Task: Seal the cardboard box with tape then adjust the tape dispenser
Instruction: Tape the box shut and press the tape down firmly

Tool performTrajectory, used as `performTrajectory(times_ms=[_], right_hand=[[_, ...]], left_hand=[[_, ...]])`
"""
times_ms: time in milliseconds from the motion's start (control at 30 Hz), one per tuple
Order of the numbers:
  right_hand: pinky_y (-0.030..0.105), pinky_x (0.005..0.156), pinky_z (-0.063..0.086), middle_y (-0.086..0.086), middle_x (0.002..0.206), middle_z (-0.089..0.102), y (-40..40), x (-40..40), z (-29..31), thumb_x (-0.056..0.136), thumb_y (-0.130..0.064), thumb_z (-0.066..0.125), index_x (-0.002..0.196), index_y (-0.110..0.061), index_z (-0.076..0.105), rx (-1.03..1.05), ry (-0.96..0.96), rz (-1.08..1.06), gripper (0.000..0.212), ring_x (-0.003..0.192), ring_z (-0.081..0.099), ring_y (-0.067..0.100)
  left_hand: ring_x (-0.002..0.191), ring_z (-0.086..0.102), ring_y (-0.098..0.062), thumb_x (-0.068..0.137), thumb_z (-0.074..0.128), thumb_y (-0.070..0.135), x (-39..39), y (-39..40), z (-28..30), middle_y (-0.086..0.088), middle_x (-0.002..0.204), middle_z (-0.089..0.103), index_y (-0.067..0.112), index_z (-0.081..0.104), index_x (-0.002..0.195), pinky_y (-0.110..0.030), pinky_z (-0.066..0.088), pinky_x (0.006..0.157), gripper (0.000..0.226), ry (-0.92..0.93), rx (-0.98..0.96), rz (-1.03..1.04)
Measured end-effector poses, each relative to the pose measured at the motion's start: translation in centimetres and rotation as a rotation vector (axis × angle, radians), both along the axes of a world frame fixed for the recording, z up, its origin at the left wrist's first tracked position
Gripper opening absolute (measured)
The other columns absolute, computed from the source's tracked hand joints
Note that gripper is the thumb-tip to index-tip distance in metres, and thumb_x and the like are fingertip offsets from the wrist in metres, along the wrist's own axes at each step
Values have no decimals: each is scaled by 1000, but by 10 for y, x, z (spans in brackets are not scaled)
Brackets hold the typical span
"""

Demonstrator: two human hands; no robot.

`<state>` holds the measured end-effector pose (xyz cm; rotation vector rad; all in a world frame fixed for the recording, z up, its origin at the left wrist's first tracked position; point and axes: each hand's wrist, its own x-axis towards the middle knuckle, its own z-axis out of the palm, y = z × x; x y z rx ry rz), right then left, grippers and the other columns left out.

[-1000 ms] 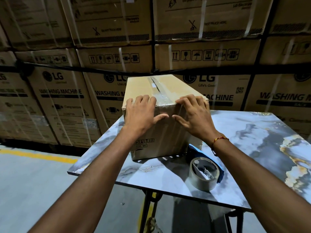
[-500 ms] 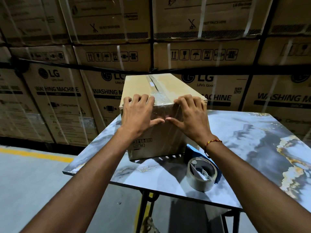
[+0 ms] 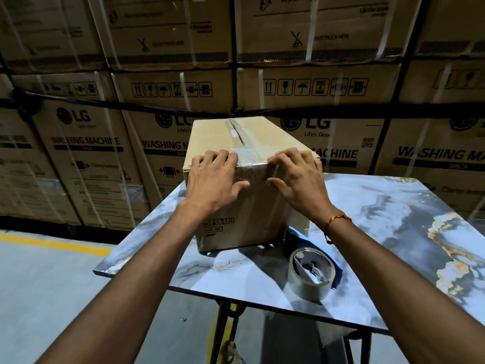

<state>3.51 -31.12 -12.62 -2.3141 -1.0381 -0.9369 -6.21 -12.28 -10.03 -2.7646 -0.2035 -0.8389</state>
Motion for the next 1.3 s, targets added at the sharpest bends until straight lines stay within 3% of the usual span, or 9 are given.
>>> performTrajectory(times_ms=[100,267,500,633,800,1000,1100,1233,1300], right_hand=[[44,100,35,2,125,59,-2,2,4,92,-30,67,122,-25,64,34,60,38,30,117,48,28],[37,90,31,0,109,60,6,-3,9,89,-53,63,105,-24,69,150,100,29,33,106,50,24],[32,88,23,-1,102,60,14,1,20,89,-45,69,94,-25,71,208,178,3,21,103,49,23],[35,89,28,-3,107,63,4,4,22,94,-35,66,104,-29,73,152,159,55,14,107,50,23],[40,92,38,-3,132,54,-11,10,12,92,-59,56,127,-34,61,69,179,-81,43,125,44,31],[28,92,32,1,149,44,4,2,4,96,-35,64,140,-30,53,56,229,1,46,112,52,35],[32,91,38,-1,150,45,20,-12,2,96,-26,63,141,-28,52,84,225,38,46,107,52,34],[36,91,43,-3,148,47,42,-28,-1,96,-24,63,139,-28,54,100,176,66,44,103,53,35],[38,88,46,-4,148,48,47,-29,-3,97,-24,62,138,-30,54,112,161,55,43,104,53,34]], left_hand=[[131,42,-28,98,37,54,-3,3,2,-5,143,49,18,44,136,-44,32,105,53,14,-68,-58],[124,49,-25,98,25,54,-4,-1,-1,-1,133,57,21,51,129,-40,35,99,52,-47,-115,-25],[125,49,-25,102,33,44,-3,0,0,-2,136,57,19,53,132,-40,35,102,44,-42,-166,-53],[129,47,-26,103,35,38,-7,1,4,-3,139,55,18,52,135,-41,33,105,42,-36,-204,-86],[133,46,-25,104,36,34,-11,17,5,-2,145,54,20,51,140,-43,34,107,42,-30,-225,-155],[142,37,-24,103,32,40,-10,57,1,0,151,49,26,48,146,-42,21,117,48,-17,-248,-138],[146,30,-28,104,41,35,-8,77,-10,-2,151,49,26,53,142,-45,9,122,40,-142,-347,-43],[150,25,-27,97,61,24,-7,84,-23,-11,150,50,12,65,129,-37,20,120,35,-487,-785,-13],[151,24,-27,95,64,19,-5,83,-26,-14,151,47,8,66,126,-33,20,119,33,-584,-891,-40]])
